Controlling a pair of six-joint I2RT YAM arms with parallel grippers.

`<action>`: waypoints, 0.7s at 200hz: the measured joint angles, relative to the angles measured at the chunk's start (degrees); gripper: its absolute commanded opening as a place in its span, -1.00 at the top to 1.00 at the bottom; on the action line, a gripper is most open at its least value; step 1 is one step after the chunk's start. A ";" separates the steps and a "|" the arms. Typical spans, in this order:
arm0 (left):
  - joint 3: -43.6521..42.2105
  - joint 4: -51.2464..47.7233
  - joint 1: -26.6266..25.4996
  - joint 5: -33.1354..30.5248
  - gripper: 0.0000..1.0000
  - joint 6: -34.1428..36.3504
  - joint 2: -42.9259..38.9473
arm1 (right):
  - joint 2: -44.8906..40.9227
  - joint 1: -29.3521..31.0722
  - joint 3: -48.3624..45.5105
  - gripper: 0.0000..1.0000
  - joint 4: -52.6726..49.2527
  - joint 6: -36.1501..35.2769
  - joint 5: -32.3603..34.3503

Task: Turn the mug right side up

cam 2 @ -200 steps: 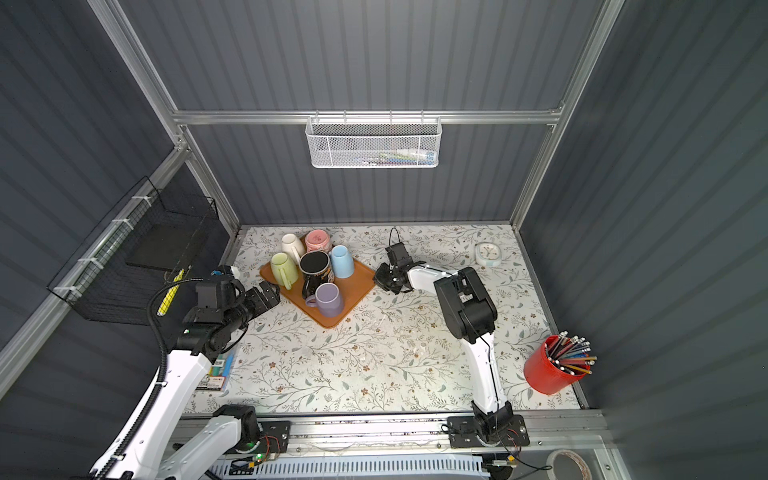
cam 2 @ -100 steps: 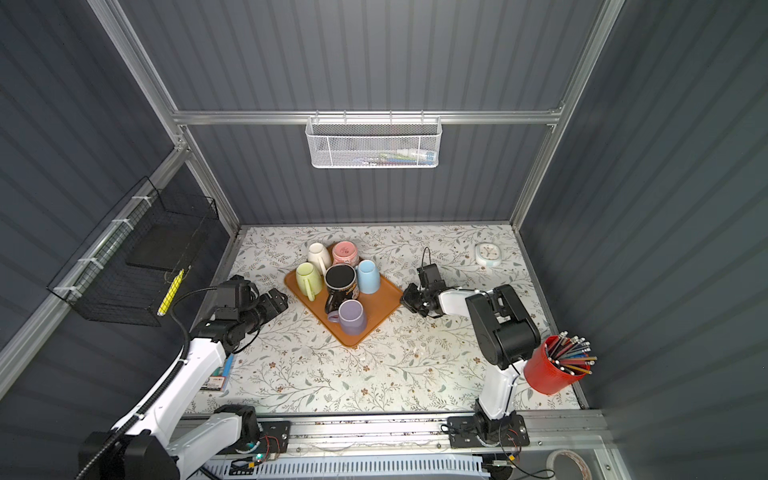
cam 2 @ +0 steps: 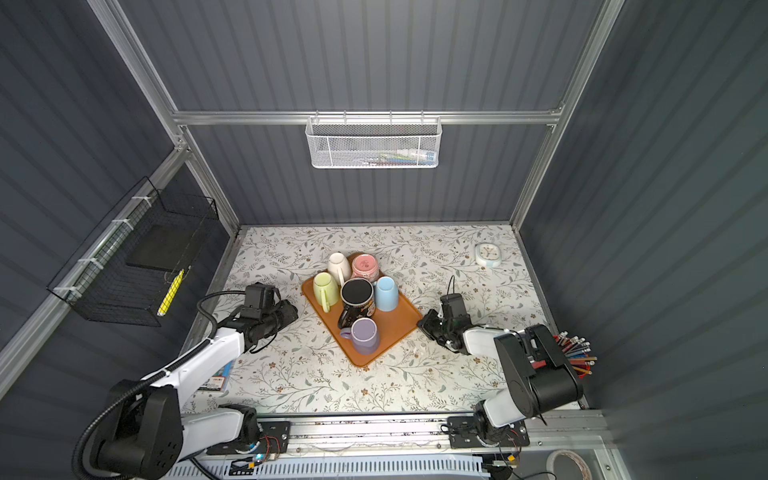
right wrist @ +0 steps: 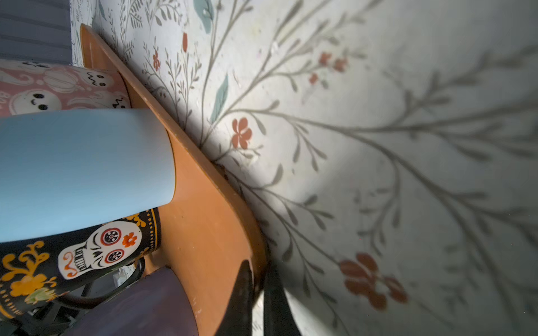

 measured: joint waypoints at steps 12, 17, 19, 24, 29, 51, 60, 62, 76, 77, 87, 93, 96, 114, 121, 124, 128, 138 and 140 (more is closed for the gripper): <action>0.00 1.16 -0.83 -0.17 0.15 -0.50 2.08 | -2.64 -0.04 -2.40 1.00 0.02 0.15 -0.11; -0.02 1.57 -1.03 -0.17 0.18 -0.66 2.95 | -3.78 -0.07 -3.34 1.00 -0.04 0.26 -0.13; -0.02 1.70 -1.03 -0.17 0.19 -0.68 3.15 | -4.11 -0.04 -3.63 1.00 -0.04 0.28 -0.11; -0.07 2.19 -1.16 -0.22 0.22 -0.85 3.96 | -5.44 -0.07 -4.63 1.00 -0.26 0.35 -0.13; -0.15 2.69 -1.18 -0.20 0.26 -0.90 4.57 | -6.67 -0.07 -5.49 1.00 -0.57 0.35 -0.15; -0.85 4.70 -1.38 -0.17 0.43 -1.70 7.08 | -12.13 -0.04 -8.31 1.00 -3.50 0.33 -0.11; -0.96 5.22 -1.57 -0.17 0.48 -1.88 7.93 | -14.23 -0.02 -8.94 0.99 -5.51 0.31 0.22; -0.96 5.42 -1.62 -0.17 0.49 -1.95 8.17 | -14.60 -0.02 -9.01 0.97 -5.92 0.28 0.28; -0.96 6.75 -1.95 -0.11 0.54 -2.19 9.84 | -17.79 0.02 -9.18 0.84 -10.08 -0.13 1.25; -0.96 6.75 -1.95 -0.11 0.54 -2.19 9.84 | -17.99 0.02 -9.18 0.83 -10.36 -0.20 1.33; -0.96 7.54 -2.27 -0.04 0.57 -2.36 10.97 | -20.00 0.02 -9.16 0.71 -13.11 -0.85 1.99; -0.96 7.91 -2.47 0.07 0.58 -2.43 11.52 | -21.38 0.02 -9.05 0.59 -15.04 -1.55 2.58; -0.96 8.13 -2.56 0.13 0.59 -2.43 11.78 | -21.90 0.09 -8.96 0.54 -16.02 -2.14 3.04; -0.94 10.14 -3.17 0.31 0.62 -2.60 13.00 | -24.61 0.04 -7.34 0.28 -20.96 -5.60 4.37; -0.90 10.86 -3.37 0.31 0.64 -2.64 13.44 | -25.35 0.07 -6.32 0.20 -22.36 -6.91 4.83; -0.87 11.26 -3.50 0.31 0.65 -2.67 13.66 | -25.55 0.07 -5.97 0.18 -22.73 -6.99 5.01; -0.83 11.74 -3.61 0.31 0.65 -2.78 13.92 | -25.83 0.02 -5.33 0.15 -23.41 -7.78 4.98; -0.55 12.98 -4.00 0.33 0.67 -2.89 14.80 | -26.34 -0.15 -3.80 0.09 -24.72 -8.87 5.25; -0.50 13.27 -4.07 0.33 0.67 -2.93 14.97 | -26.40 -0.22 -3.63 0.08 -24.92 -9.03 5.29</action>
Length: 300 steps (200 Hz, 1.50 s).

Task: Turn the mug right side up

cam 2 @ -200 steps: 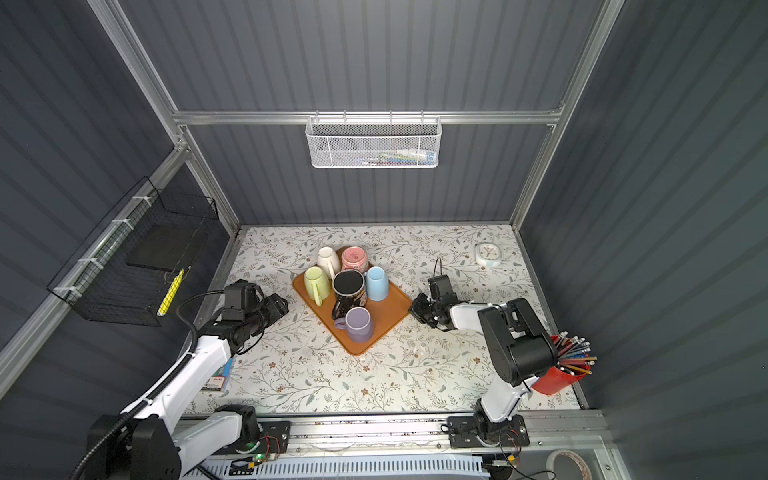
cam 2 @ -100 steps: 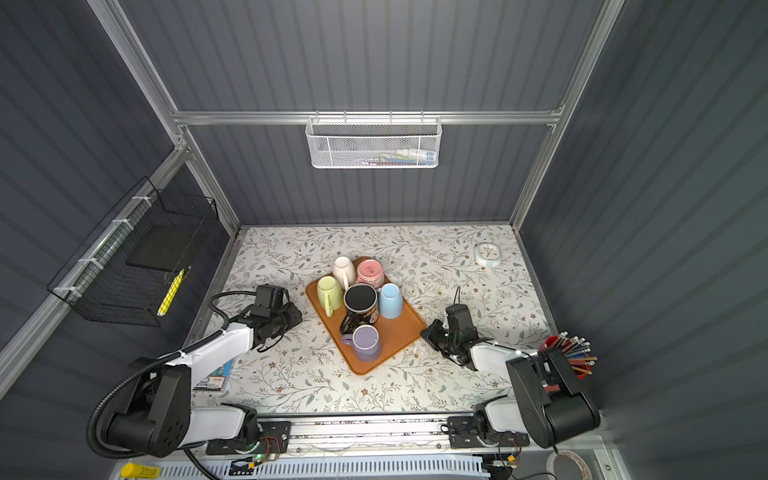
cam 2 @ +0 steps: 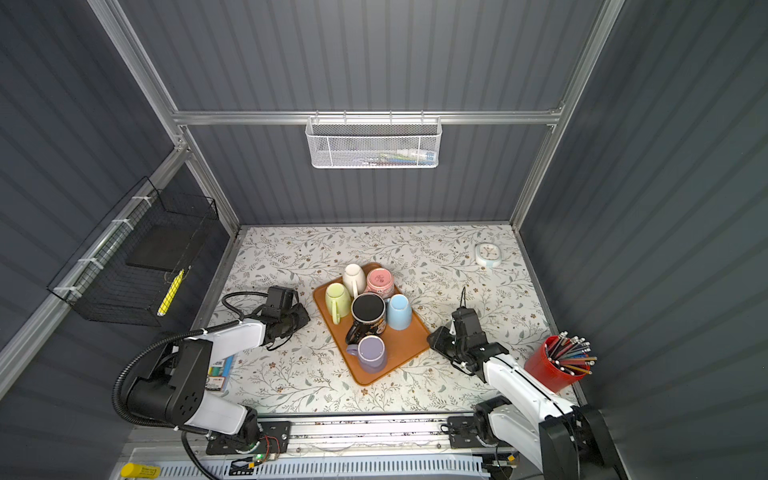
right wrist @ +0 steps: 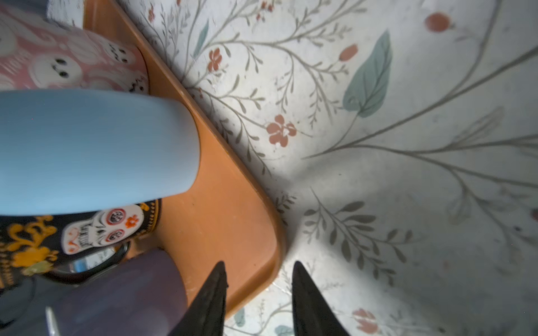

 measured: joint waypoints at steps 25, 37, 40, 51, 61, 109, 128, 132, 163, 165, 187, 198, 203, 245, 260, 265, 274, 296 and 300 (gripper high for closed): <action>1.29 2.64 -1.38 0.02 0.71 -0.22 2.54 | -0.68 -1.42 1.95 0.03 -2.12 -2.14 -0.33; 2.14 3.74 -2.01 0.02 0.73 -0.50 3.80 | -0.87 -2.40 2.43 0.01 -3.19 -2.97 -0.66; 2.32 3.93 -2.16 0.02 0.73 -0.55 4.09 | -0.94 -2.64 2.51 0.01 -3.45 -3.06 -0.72; 3.26 4.74 -2.73 0.02 0.75 -0.59 5.35 | -1.14 -3.74 2.84 0.00 -4.17 -3.69 -1.29; 4.07 5.35 -3.21 0.00 0.76 -0.68 6.40 | -1.33 -4.74 3.30 -0.01 -4.92 -4.13 -1.84; 7.58 7.74 -3.61 -0.61 0.80 -1.01 10.80 | -2.71 -7.69 4.83 -0.03 -6.49 -5.38 -5.29; 9.66 9.01 -4.02 -0.70 0.82 -1.01 13.20 | -3.04 -8.22 5.25 -0.02 -6.88 -5.75 -6.23; 10.12 9.20 -4.15 -0.70 0.82 -1.03 13.66 | -3.04 -8.33 5.35 -0.03 -6.91 -5.81 -6.36; 15.19 10.34 -5.92 -1.07 0.84 -1.22 18.38 | -3.04 -9.33 6.01 -0.03 -7.34 -6.62 -7.23; 15.45 10.40 -5.99 -1.07 0.84 -1.22 18.62 | -3.04 -9.38 6.03 -0.03 -7.39 -6.62 -7.23; 19.12 10.71 -7.48 -1.14 0.84 -1.51 21.73 | -3.02 -10.05 6.10 -0.03 -7.54 -6.80 -7.78; 20.83 10.75 -8.15 -1.09 0.84 -1.62 23.08 | -3.02 -10.34 6.10 -0.03 -7.67 -6.84 -8.00; 21.44 10.84 -8.44 -1.09 0.85 -1.64 23.61 | -3.02 -10.45 6.10 -0.03 -7.72 -6.91 -8.09; 25.55 11.10 -9.70 -0.66 0.85 -2.08 26.86 | -3.04 -10.93 6.10 -0.03 -7.76 -7.15 -8.31; 26.38 11.06 -9.86 -0.44 0.85 -2.27 27.45 | -3.15 -10.97 6.10 -0.03 -7.85 -7.15 -8.35; 26.56 10.99 -9.92 -0.44 0.85 -2.27 27.56 | -3.26 -11.02 6.10 -0.03 -7.93 -7.17 -8.37; 26.82 10.86 -9.97 -0.44 0.86 -2.27 27.67 | -3.54 -11.04 6.10 -0.02 -8.20 -7.17 -8.44; 27.23 9.88 -10.01 -0.46 0.85 -2.23 27.63 | -4.76 -11.08 6.10 -0.03 -9.29 -7.23 -8.39; 27.26 9.68 -10.03 -0.44 0.84 -2.19 27.58 | -5.05 -11.08 6.10 -0.03 -9.53 -7.26 -8.37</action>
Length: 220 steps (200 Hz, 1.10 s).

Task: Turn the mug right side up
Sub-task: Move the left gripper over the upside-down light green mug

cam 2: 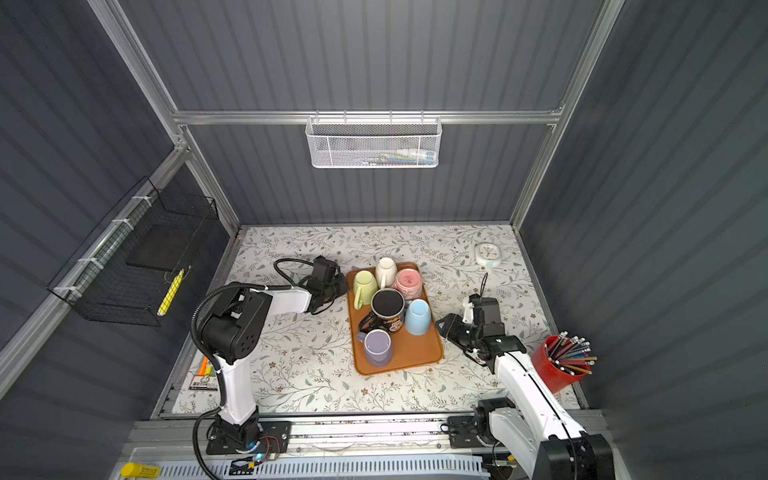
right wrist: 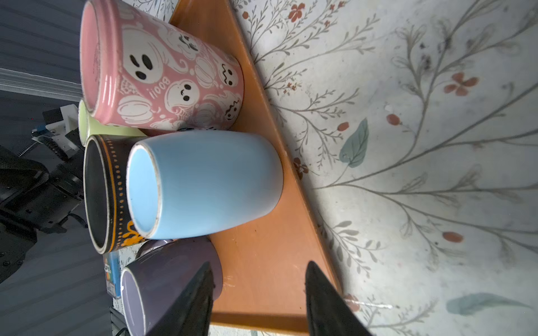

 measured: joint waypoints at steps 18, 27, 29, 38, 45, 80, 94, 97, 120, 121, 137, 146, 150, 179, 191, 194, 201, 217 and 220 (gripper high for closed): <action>-0.02 -2.21 -0.22 0.02 0.76 0.85 -1.01 | -1.25 0.00 0.07 -0.02 -1.01 -0.42 0.31; -0.13 -4.04 -0.42 0.04 0.71 1.73 -1.97 | -1.84 0.00 0.22 -0.03 -1.49 -0.61 0.37; -0.17 -4.50 -0.46 0.02 0.69 1.99 -2.21 | -1.92 0.00 0.24 -0.03 -1.60 -0.66 0.37; -0.55 -6.51 -0.72 0.20 0.64 2.78 -3.37 | -2.40 0.00 0.37 -0.03 -1.92 -0.81 0.39; -0.85 -8.39 -0.96 0.17 0.59 3.72 -4.70 | -2.71 0.00 0.52 -0.03 -2.27 -0.90 0.39; -1.57 -15.06 -1.16 0.28 0.35 9.14 -12.92 | -3.63 0.00 1.46 -0.04 -3.96 -1.68 0.57; -1.64 -17.03 -1.16 0.79 0.15 11.19 -16.15 | -3.98 0.00 1.97 -0.05 -4.61 -2.08 0.57; -1.66 -17.51 -1.16 1.09 0.10 12.15 -16.87 | -4.02 0.00 2.10 -0.05 -4.72 -2.14 0.59; -1.64 -21.33 -1.44 2.54 -0.09 15.58 -20.81 | -4.52 0.00 2.78 -0.07 -5.22 -2.45 0.57; -1.64 -21.66 -1.49 2.60 -0.09 15.93 -21.00 | -4.55 0.00 2.82 -0.07 -5.29 -2.47 0.57; -1.64 -24.98 -2.25 2.51 -0.17 18.45 -22.47 | -4.72 0.00 3.17 -0.09 -5.64 -2.56 0.57; -1.64 -27.06 -3.23 2.27 -0.21 19.54 -23.06 | -4.76 0.00 3.28 -0.10 -5.66 -2.71 0.57; -1.64 -28.02 -3.82 2.08 -0.22 20.17 -23.26 | -4.79 0.00 3.30 -0.10 -5.66 -2.73 0.57; -1.18 -33.38 -8.17 0.72 -0.29 22.60 -23.82 | -5.27 0.00 3.52 -0.13 -5.84 -2.97 0.52; -0.59 -35.08 -9.64 0.20 -0.31 23.23 -23.82 | -5.53 0.00 3.63 -0.14 -5.84 -3.02 0.55; -0.35 -35.45 -10.01 0.09 -0.31 23.34 -23.82 | -5.60 0.00 3.63 -0.14 -5.84 -3.10 0.52; 0.39 -36.39 -10.80 -0.28 -0.32 23.67 -23.69 | -5.70 0.00 3.69 -0.14 -5.90 -3.19 0.52; 2.60 -37.73 -11.87 -0.98 -0.33 24.26 -22.84 | -5.90 0.00 3.85 -0.15 -5.88 -3.39 0.52; 3.10 -37.94 -11.93 -1.18 -0.33 24.30 -22.56 | -5.92 0.00 3.87 -0.16 -5.90 -3.43 0.52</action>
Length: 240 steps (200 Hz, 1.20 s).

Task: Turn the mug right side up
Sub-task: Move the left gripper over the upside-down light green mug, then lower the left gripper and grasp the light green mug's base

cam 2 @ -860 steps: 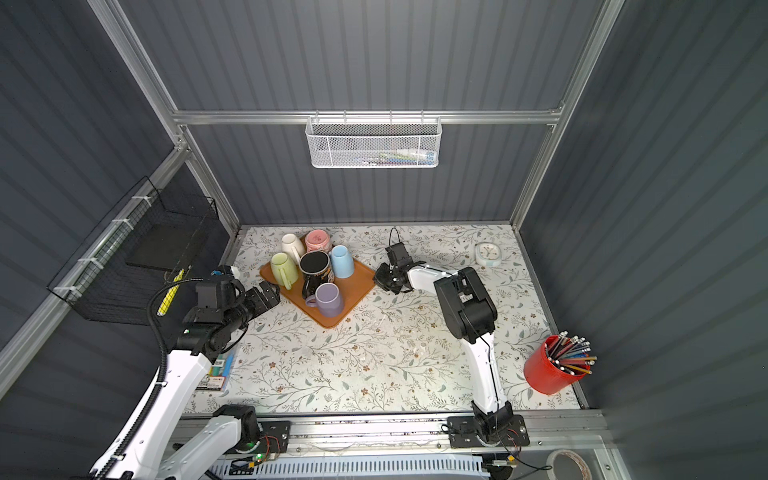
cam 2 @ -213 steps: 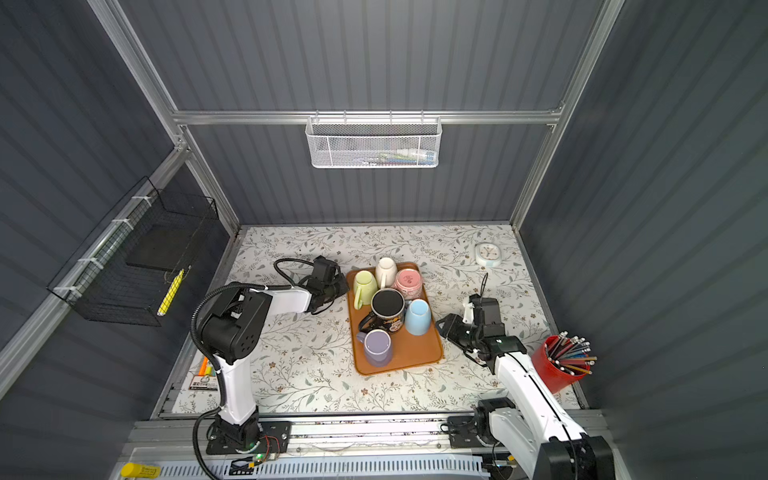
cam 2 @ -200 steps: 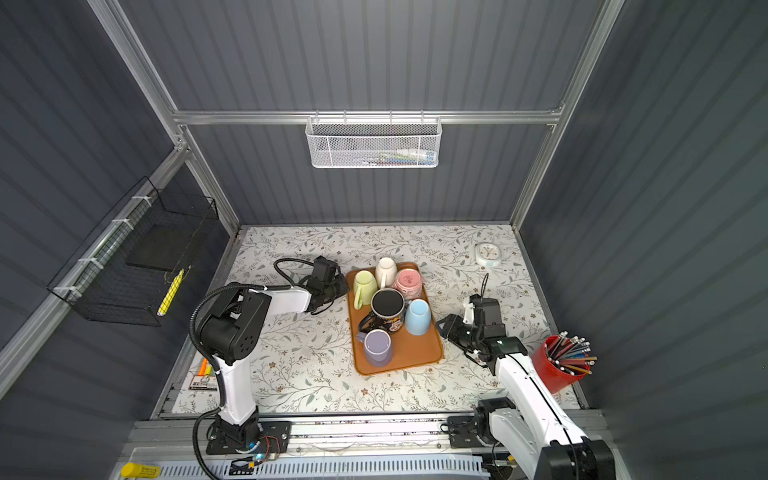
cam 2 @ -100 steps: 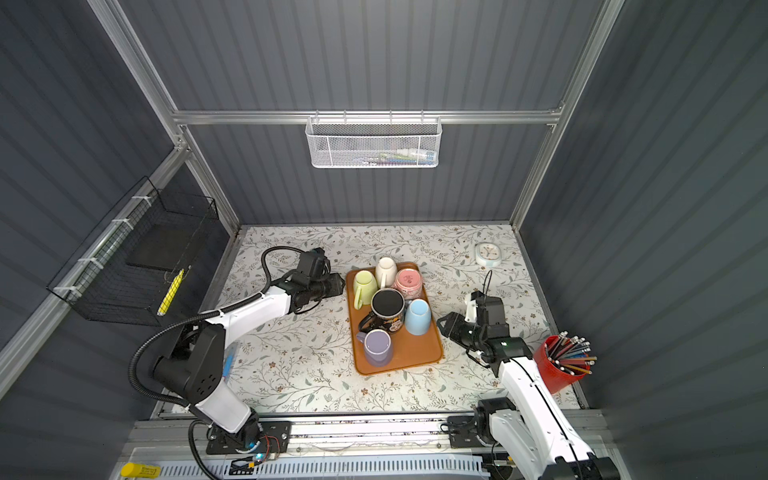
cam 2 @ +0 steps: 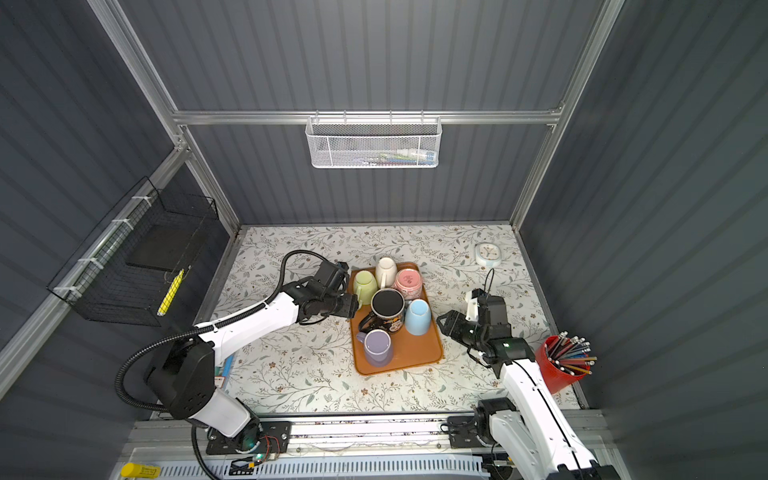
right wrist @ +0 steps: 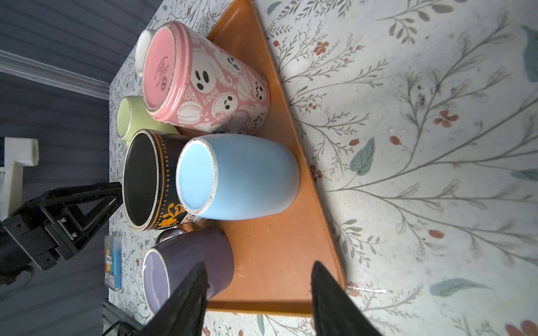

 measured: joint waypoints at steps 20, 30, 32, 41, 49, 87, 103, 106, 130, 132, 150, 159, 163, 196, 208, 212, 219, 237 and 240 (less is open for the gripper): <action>2.47 -0.59 -0.33 -1.01 -0.33 0.44 1.97 | -0.22 0.00 0.00 -0.17 -0.02 -0.24 0.00; 3.43 -1.01 -0.37 -1.64 -0.32 0.61 3.17 | -0.35 0.00 0.00 -0.17 -0.02 -0.39 0.00; 3.65 -1.22 -0.37 -1.81 -0.32 0.61 3.41 | -0.35 0.00 0.00 -0.17 -0.02 -0.42 0.00; 4.39 -1.75 -0.37 -2.49 -0.30 0.68 4.42 | -0.37 0.00 0.00 -0.17 -0.02 -0.55 0.00; 5.03 -2.25 -0.37 -3.04 -0.29 0.81 5.33 | -0.37 0.00 0.00 -0.17 0.00 -0.63 0.00; 7.39 -3.61 -0.37 -5.51 -0.20 1.07 8.66 | -0.07 0.00 0.00 -0.17 0.59 -1.01 -0.04; 7.96 -3.63 -0.39 -6.08 -0.16 1.05 9.29 | 0.55 0.00 -0.07 -0.17 1.64 -1.03 -0.22; 8.13 -3.69 -0.42 -6.19 -0.15 1.05 9.42 | 0.70 0.00 -0.09 -0.17 1.81 -1.03 -0.24; 9.73 -3.69 -0.72 -6.69 -0.11 1.05 11.04 | 1.55 0.00 -0.59 -0.18 3.34 -1.09 -0.22; 9.92 -3.72 -0.74 -6.71 -0.11 1.07 11.23 | 1.60 0.00 -0.63 -0.18 3.41 -1.11 -0.22; 11.39 -3.80 -1.05 -6.97 -0.08 1.05 12.96 | 2.12 0.00 -0.85 -0.17 3.85 -1.27 -0.22; 12.02 -3.85 -1.20 -7.06 -0.07 1.07 13.70 | 2.40 0.00 -0.87 -0.17 4.22 -1.31 -0.22; 12.28 -3.78 -1.27 -7.06 -0.06 1.07 14.05 | 2.51 0.00 -0.90 -0.18 4.35 -1.36 -0.22; 16.28 -4.85 -2.12 -7.56 0.07 1.07 17.33 | 3.32 0.00 -1.07 -0.17 5.18 -1.44 -0.26; 17.49 -5.22 -2.40 -7.96 0.12 1.11 18.12 | 3.48 0.00 -1.07 -0.17 5.49 -1.44 -0.31; 17.79 -5.31 -2.54 -8.09 0.13 1.11 18.34 | 3.52 0.00 -1.09 -0.17 5.62 -1.44 -0.35; 18.23 -5.46 -2.64 -8.39 0.15 1.18 18.69 | 3.58 0.00 -1.09 -0.17 5.81 -1.44 -0.42; 19.34 -6.36 -2.93 -9.16 0.21 1.25 19.65 | 3.65 0.00 -1.14 -0.17 6.21 -1.44 -0.55; 19.50 -6.49 -2.97 -9.25 0.21 1.25 19.82 | 3.67 0.00 -1.14 -0.17 6.27 -1.44 -0.61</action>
